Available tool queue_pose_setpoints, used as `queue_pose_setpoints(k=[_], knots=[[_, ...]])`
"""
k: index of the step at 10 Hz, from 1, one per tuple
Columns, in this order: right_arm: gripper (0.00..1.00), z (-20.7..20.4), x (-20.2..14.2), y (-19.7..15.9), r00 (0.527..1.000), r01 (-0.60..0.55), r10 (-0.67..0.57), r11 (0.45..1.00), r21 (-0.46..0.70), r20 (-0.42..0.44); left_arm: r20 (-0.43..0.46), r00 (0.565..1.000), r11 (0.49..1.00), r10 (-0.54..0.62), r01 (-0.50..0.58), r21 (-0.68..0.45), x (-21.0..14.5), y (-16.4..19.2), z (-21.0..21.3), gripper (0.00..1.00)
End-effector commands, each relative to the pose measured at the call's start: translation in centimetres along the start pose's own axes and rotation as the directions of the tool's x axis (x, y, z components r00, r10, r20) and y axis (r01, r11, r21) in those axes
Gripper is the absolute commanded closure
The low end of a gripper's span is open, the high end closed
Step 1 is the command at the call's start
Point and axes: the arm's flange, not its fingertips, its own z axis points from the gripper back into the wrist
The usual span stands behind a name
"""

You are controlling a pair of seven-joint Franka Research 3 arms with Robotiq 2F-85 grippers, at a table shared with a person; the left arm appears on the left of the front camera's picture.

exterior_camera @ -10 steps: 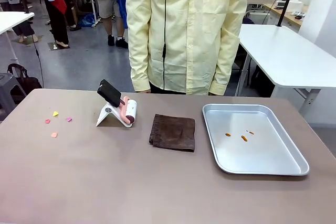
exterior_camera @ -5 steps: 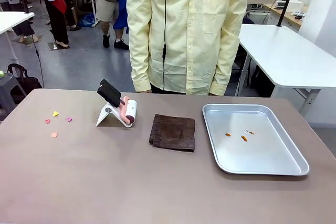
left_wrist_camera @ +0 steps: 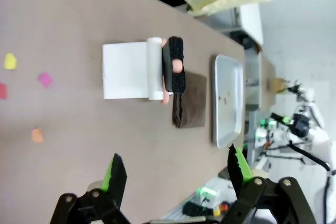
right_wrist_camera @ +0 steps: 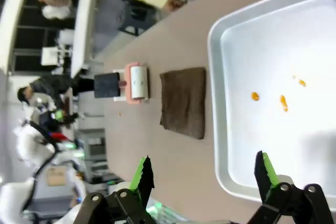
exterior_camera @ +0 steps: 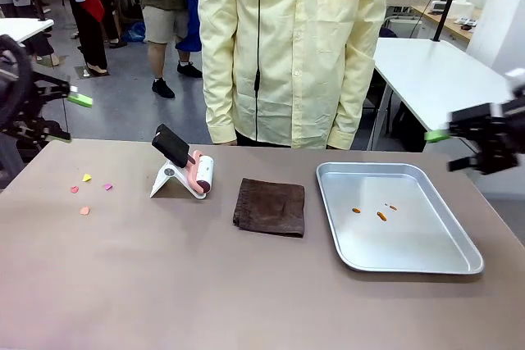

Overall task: Clean the surface of the table.
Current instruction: Hold the Lint Roller with your left hand and the towel with your right hand.

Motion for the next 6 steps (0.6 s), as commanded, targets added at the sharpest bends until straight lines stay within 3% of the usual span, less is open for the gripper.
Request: queue_pose_setpoints(k=[1, 3, 6], knots=[[0.0, -5.4, 0.2, 4.8, 0.999, 0.048, -0.046, 0.997, -0.067, 0.02, -0.056, 0.998, 0.998, -0.026, 0.029, 0.058, 1.3, -0.8, -0.7, 0.0], [0.0, -11.6, -1.6, 9.3, 0.994, 0.106, -0.103, 0.984, -0.145, 0.029, -0.12, 0.992, 0.994, -0.032, 0.044, 0.1, 3.0, -2.1, -3.8, 0.0], [0.0, -18.9, -4.4, 10.8, 0.997, -0.035, 0.02, 0.98, -0.194, -0.074, -0.23, 0.972, 0.984, -0.056, 0.093, 0.151, 4.4, -3.7, -8.7, 0.0]])
